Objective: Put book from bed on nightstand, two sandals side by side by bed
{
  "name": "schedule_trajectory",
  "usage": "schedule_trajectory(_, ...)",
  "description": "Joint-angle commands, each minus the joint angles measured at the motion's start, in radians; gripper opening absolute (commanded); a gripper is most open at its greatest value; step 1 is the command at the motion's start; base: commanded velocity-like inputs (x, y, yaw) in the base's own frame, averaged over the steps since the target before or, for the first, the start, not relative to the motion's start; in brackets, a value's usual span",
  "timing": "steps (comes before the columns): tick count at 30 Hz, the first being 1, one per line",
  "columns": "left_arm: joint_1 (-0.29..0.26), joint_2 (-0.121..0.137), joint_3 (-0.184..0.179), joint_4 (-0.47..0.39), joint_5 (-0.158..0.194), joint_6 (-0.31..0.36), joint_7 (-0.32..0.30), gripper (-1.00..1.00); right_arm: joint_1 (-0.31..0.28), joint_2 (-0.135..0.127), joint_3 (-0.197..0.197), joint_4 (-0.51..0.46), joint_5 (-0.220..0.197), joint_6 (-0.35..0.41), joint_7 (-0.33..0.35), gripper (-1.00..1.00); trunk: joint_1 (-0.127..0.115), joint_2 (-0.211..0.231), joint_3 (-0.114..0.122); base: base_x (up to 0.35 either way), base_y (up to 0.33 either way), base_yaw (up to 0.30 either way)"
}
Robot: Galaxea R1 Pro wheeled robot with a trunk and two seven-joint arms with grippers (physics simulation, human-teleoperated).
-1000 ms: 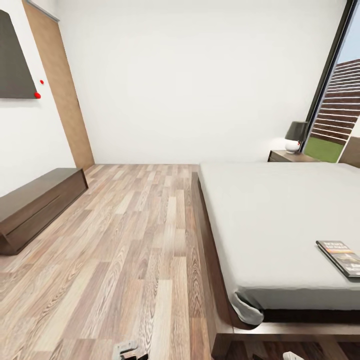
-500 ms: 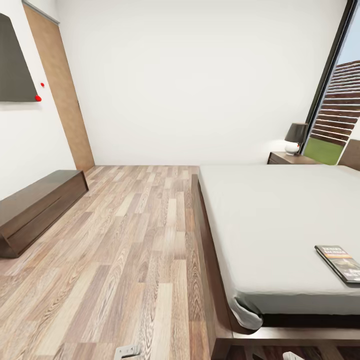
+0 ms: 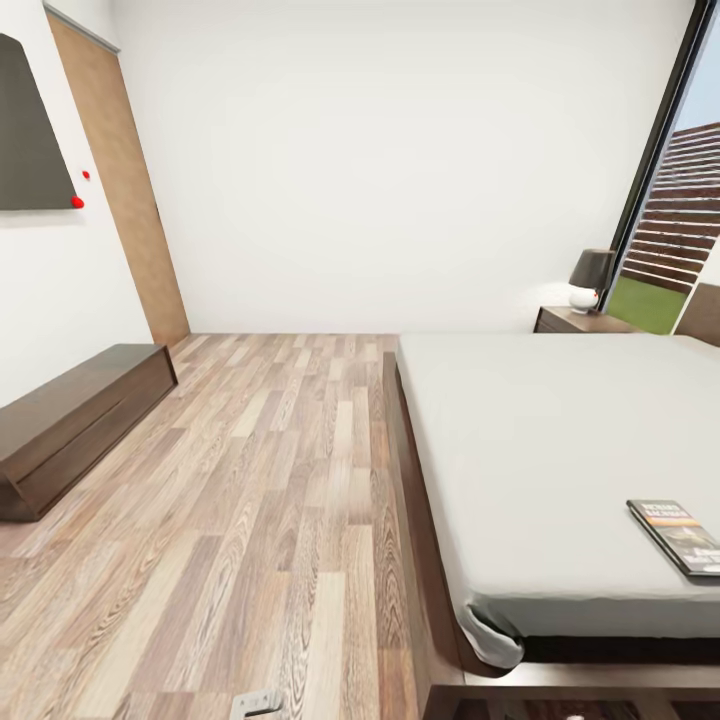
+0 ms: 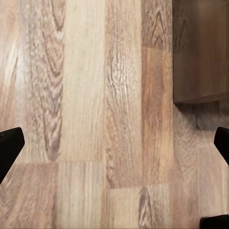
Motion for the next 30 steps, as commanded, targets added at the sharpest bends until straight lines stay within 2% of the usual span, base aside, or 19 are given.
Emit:
schedule_trajectory(1, -0.001, 0.000, -0.009, 0.002, 0.009, -0.004, -0.004, 1.00, -0.001, 0.003, -0.004, 0.023, 0.002, -0.002, 0.004, 1.00, -0.004, 0.007, 0.002, 0.000, 0.000, 0.000)
schedule_trajectory(8, -0.001, -0.002, -0.009, 0.002, 0.009, -0.004, -0.004, 1.00, -0.001, 0.025, -0.001, 0.071, 0.005, -0.002, 0.004, 1.00, -0.031, 0.056, 0.024, 0.000, 0.000, 0.000)
schedule_trajectory(30, 0.000, -0.004, -0.009, 0.002, 0.007, -0.003, -0.004, 1.00, -0.001, 0.028, 0.001, 0.077, 0.004, -0.002, 0.004, 1.00, -0.115, 0.210, 0.093, 0.000, 0.000, 0.000)
